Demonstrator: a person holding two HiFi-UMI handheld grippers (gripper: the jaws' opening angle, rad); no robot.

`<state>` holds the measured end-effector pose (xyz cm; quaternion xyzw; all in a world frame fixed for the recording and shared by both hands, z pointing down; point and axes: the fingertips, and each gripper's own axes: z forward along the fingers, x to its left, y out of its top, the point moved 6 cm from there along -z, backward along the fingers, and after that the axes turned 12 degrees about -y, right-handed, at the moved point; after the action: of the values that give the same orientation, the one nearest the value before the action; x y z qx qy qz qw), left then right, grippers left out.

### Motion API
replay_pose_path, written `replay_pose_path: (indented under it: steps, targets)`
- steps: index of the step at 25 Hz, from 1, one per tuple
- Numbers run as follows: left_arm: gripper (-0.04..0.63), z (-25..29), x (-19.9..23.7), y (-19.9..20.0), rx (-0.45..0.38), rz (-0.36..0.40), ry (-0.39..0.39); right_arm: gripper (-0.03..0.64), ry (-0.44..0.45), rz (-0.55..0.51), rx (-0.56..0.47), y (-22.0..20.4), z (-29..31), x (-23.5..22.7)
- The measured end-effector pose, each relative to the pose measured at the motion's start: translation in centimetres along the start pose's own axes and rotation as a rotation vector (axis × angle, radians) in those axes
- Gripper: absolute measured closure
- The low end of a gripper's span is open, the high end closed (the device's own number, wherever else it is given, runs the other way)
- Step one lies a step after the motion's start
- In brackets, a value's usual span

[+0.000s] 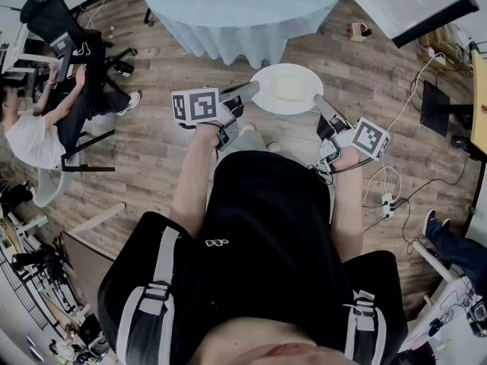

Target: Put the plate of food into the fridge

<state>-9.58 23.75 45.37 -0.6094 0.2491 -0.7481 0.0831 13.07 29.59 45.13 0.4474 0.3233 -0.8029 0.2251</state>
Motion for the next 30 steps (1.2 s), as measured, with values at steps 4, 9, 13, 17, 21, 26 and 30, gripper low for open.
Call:
replay_pose_path:
  steps: [4, 9, 13, 17, 21, 26, 30]
  targets:
    - [0.561, 0.5, -0.2, -0.5, -0.003, 0.002, -0.002, 0.601, -0.006, -0.019, -0.003, 0.3, -0.6, -0.6]
    - [0.561, 0.3, -0.1, -1.0, 0.000, -0.002, 0.003, 0.602, -0.005, -0.013, -0.003, -0.3, -0.7, -0.7]
    - [0.561, 0.0, 0.0, -1.0, -0.006, -0.006, 0.005, 0.601, -0.028, -0.044, 0.003, -0.3, -0.7, -0.9]
    - [0.561, -0.8, 0.4, -1.0, -0.011, -0.016, 0.002, 0.601, -0.020, -0.024, 0.004, -1.0, 0.1, -0.4]
    - [0.563, -1.5, 1.2, -0.4, -0.017, -0.031, -0.006, 0.601, -0.027, -0.009, -0.003, -1.1, 1.3, 0.0]
    - [0.563, -2.4, 2.2, 1.1, -0.010, -0.049, -0.017, 0.601, -0.051, 0.006, 0.005, -1.1, 2.8, 0.9]
    - [0.563, -3.9, 3.3, 2.6, -0.011, -0.086, -0.029, 0.601, -0.074, -0.006, -0.002, -1.3, 4.8, 2.4]
